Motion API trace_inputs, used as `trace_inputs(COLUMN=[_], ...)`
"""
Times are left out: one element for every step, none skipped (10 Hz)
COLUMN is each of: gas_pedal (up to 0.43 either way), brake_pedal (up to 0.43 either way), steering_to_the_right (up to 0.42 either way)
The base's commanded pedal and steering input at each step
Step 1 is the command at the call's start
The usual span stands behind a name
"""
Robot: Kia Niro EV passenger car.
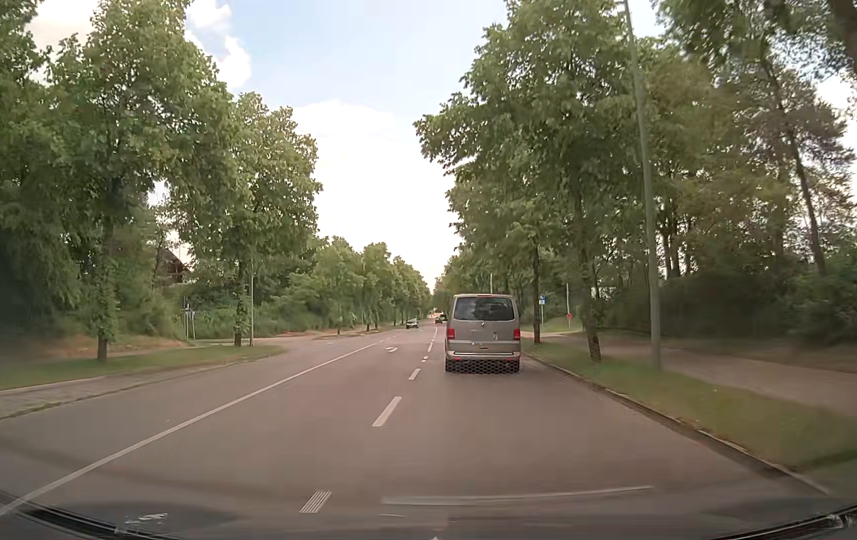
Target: Follow the waypoints while adhering to traffic rules and regulations
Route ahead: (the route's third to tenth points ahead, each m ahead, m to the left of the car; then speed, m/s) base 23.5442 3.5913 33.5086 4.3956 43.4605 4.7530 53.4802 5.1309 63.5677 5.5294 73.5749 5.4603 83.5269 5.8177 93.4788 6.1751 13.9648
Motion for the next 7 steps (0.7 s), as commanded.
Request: trace_inputs(gas_pedal=[0.228,0.220,0.220,0.209,0.197,0.189,0.177], brake_pedal=[0.012,0.012,0.012,0.006,0.012,0.012,0.012], steering_to_the_right=[0.001,-0.002,-0.006,-0.007,-0.007,-0.007,-0.007])
